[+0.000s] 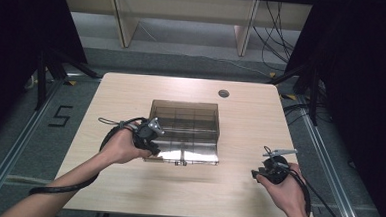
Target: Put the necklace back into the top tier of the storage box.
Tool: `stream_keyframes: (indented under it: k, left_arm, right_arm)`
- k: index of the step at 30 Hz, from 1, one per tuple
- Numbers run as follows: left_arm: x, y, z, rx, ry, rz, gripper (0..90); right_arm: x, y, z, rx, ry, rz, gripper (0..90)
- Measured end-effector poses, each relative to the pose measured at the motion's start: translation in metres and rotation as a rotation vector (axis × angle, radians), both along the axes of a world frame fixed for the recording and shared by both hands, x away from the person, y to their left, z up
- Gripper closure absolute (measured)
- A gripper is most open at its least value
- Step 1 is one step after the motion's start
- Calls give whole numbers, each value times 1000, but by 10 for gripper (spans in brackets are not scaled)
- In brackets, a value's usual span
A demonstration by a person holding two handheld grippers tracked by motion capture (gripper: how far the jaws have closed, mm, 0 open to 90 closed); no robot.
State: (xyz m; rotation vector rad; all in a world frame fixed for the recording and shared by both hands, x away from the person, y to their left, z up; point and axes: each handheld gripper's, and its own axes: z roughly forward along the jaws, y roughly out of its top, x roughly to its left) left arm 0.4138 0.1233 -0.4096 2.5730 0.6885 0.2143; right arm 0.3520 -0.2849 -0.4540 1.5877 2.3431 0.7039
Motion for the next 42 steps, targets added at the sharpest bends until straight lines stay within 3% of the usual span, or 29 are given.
stream_keyframes:
  k: [11,17,19,20,22,23,26,28,32,42]
  left_arm:
    - [-4,12,7,-60,-29,38,618]
    - [-5,12,8,-66,-43,65,552]
    - [-4,12,7,-70,-39,71,533]
    - [-6,11,5,-92,-10,101,522]
    - [-5,12,3,-111,7,112,500]
    - [-2,13,2,-119,-5,111,495]
    - [-1,15,2,-130,17,124,483]
    - [-2,15,2,-161,25,165,476]
    - [-1,17,5,-202,18,185,460]
    - [-10,27,14,-223,-8,164,443]
  right_arm:
    - [0,1,-1,-7,-3,-4,659]
    - [0,1,0,-3,-3,-7,659]
    - [0,0,0,-10,-4,-4,659]
    - [0,0,-1,-11,-4,-4,659]
    - [0,1,0,-1,-1,-4,659]
    - [0,0,-1,-12,-5,-4,659]
    - [0,0,0,-11,-5,-4,659]
    - [0,0,0,-11,-5,-4,659]
    - [0,1,0,-4,-3,-6,660]
    - [0,0,-1,-11,-4,-4,660]
